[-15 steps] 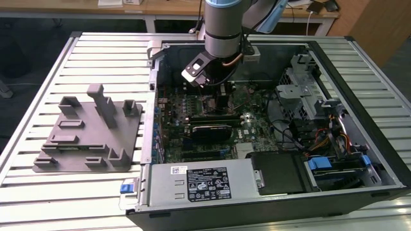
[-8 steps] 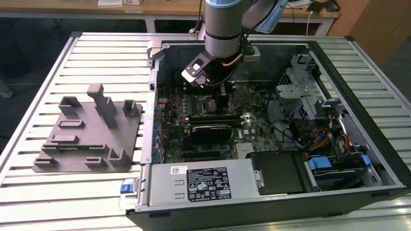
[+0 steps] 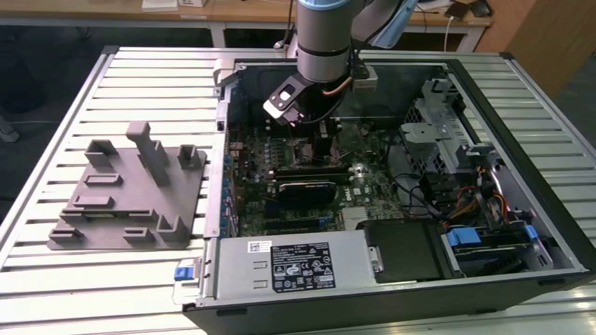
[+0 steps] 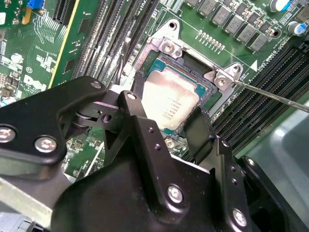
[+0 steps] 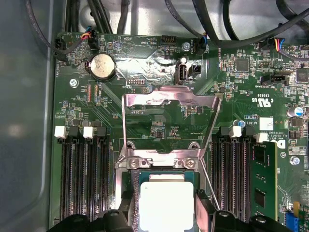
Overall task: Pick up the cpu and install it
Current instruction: 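Place the cpu into insertion slot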
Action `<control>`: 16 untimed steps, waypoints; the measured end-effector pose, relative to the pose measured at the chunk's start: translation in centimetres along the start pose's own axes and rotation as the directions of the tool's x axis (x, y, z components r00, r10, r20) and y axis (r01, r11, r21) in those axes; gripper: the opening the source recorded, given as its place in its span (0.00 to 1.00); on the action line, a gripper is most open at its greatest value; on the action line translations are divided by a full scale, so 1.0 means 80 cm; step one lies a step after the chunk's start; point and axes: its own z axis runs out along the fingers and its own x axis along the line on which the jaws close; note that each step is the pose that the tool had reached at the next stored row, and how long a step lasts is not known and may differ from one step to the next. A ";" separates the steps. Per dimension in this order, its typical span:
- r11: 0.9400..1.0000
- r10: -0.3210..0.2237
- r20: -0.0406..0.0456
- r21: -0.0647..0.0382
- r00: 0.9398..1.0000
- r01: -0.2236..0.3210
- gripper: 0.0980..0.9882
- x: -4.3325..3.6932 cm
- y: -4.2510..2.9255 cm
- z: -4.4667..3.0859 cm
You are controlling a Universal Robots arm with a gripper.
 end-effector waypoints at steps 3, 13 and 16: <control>1.000 0.000 0.000 0.000 1.000 0.000 0.56 0.000 0.0000 -0.0001; 1.000 0.000 -0.011 0.000 1.000 0.000 0.49 0.000 -0.0001 -0.0008; 1.000 0.001 -0.026 0.000 1.000 -0.001 0.49 0.000 -0.0006 -0.0009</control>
